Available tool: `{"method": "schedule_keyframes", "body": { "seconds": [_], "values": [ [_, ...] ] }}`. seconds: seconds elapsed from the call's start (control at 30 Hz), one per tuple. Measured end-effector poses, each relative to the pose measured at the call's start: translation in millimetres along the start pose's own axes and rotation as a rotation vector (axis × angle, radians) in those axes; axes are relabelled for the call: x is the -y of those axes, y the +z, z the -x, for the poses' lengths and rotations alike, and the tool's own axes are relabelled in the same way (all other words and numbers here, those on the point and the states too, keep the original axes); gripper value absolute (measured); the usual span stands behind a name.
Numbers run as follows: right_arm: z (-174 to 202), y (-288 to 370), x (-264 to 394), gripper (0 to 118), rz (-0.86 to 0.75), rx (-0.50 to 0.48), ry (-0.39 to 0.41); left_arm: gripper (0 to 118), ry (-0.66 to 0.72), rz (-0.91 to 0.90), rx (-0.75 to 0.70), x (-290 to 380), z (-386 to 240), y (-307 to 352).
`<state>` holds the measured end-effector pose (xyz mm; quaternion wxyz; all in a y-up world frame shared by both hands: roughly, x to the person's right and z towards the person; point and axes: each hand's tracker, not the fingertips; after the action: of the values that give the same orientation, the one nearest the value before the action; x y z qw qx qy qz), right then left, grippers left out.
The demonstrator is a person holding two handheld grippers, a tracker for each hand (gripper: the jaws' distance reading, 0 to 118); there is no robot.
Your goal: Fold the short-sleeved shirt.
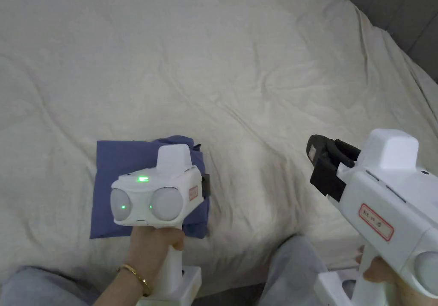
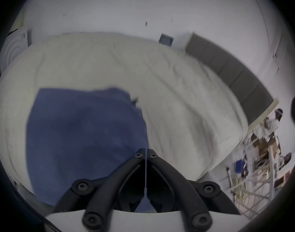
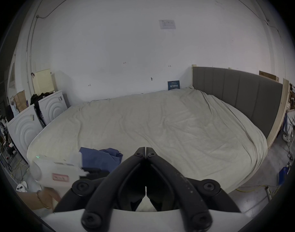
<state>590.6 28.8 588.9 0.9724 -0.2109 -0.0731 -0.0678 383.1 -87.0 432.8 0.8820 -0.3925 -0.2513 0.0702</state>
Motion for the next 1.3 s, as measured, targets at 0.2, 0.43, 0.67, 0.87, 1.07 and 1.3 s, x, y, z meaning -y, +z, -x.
{"method": "schedule_keyframes", "body": {
  "seconds": [0.2,0.43,0.67,0.87,1.07,1.3],
  "values": [
    [42.9,-23.8,-12.3,2,-0.044,-0.072,0.072,1,-0.139,-0.404,-0.261,-31.0,30.1,82.3],
    [116.5,-100.4,15.3,2,0.016,-0.185,0.109,1,-0.231,-0.508,-0.454,-19.9,63.5,120.6],
    [157.7,-190.0,87.3,2,0.275,-0.062,0.157,1,-0.195,-0.457,-0.487,-2.8,92.6,132.6],
    [160.0,-211.8,117.8,1,0.315,0.004,0.159,23,-0.096,-0.388,-0.430,-7.3,115.8,134.8],
    [153.6,-210.8,112.2,1,0.325,-0.017,0.150,118,0.057,-0.260,-0.145,-48.4,154.6,125.6],
    [147.0,-210.7,109.2,1,0.337,-0.043,0.112,118,0.334,0.161,0.243,-67.3,235.0,50.6]
  ]
}}
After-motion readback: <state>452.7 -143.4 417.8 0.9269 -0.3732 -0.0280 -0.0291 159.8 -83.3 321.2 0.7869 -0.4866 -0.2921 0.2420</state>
